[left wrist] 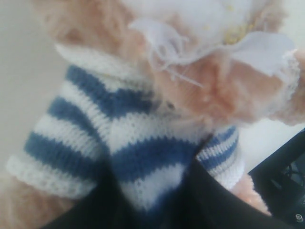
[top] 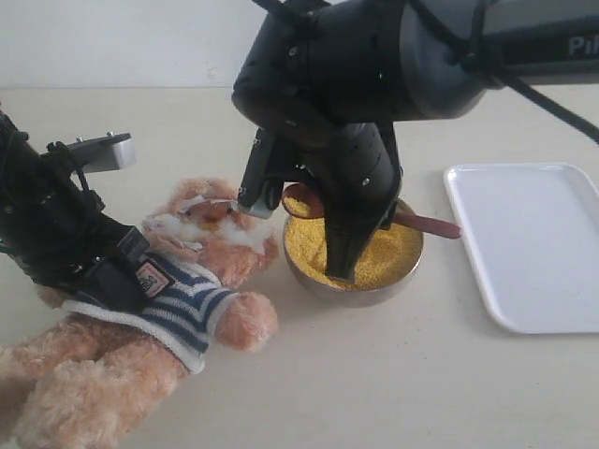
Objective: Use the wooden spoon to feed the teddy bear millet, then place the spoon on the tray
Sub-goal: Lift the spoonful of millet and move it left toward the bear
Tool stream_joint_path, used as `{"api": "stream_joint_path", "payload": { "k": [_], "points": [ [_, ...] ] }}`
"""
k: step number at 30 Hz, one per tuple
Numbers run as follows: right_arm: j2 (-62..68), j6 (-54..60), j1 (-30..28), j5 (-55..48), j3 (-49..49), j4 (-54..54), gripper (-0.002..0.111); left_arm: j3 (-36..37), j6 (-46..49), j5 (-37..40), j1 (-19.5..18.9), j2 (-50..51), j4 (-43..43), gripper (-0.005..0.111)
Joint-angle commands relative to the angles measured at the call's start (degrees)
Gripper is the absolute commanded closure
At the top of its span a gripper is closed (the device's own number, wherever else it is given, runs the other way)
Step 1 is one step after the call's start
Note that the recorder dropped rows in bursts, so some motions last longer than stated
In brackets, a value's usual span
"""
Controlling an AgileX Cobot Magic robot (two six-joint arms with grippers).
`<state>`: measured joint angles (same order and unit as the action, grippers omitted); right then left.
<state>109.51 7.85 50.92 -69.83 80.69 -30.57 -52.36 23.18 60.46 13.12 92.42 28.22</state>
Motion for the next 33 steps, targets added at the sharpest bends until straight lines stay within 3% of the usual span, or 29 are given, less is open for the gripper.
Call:
{"api": "stream_joint_path", "payload": {
  "k": [1,21,33],
  "points": [
    [-1.59,0.89,-0.11,-0.13,2.09,2.02,0.109,-0.22,-0.36,0.53,0.11,-0.10,0.32,0.103],
    [-1.59,1.95,2.10,-0.13,8.08,11.37,0.109,-0.22,-0.46,0.45,0.11,-0.10,0.86,0.103],
    [-1.59,2.06,4.06,-0.13,8.08,11.33,0.109,-0.22,-0.46,0.93,0.11,-0.10,0.86,0.103]
  ]
}}
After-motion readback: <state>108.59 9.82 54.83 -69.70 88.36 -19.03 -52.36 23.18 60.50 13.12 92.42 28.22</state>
